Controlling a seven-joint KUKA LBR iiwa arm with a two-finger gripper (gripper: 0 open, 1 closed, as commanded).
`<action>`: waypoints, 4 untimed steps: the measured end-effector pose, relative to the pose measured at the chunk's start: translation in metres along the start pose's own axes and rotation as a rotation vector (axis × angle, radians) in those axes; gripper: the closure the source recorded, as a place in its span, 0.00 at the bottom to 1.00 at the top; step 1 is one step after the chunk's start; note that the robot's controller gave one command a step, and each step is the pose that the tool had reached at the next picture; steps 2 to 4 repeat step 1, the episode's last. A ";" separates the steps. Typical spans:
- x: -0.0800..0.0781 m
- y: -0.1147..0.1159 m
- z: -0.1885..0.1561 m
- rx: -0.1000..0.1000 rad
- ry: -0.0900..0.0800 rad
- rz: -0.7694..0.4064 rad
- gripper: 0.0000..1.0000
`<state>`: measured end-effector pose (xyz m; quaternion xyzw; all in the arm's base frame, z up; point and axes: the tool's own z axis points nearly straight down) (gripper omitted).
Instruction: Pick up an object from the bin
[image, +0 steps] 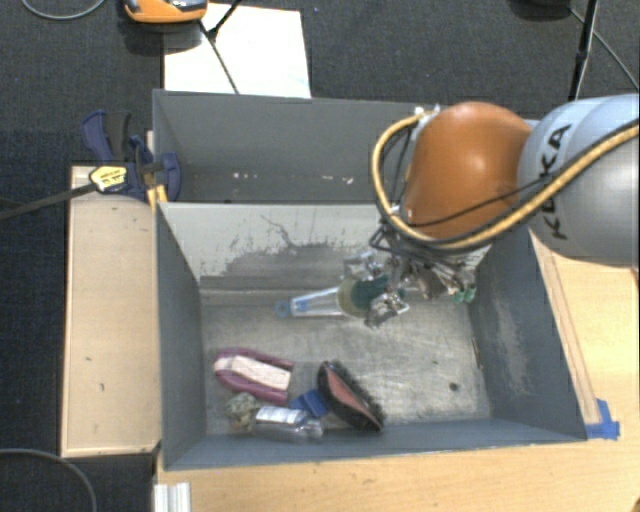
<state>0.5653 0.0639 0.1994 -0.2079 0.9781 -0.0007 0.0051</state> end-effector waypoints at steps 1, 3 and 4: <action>-0.020 -0.010 -0.146 0.001 -0.004 -0.004 1.00; -0.020 -0.010 -0.146 0.001 -0.004 -0.004 1.00; -0.020 -0.010 -0.146 0.001 -0.004 -0.004 1.00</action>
Offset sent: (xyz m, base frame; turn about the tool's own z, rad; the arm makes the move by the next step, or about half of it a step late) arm 0.0188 -0.0008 0.1401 -0.0094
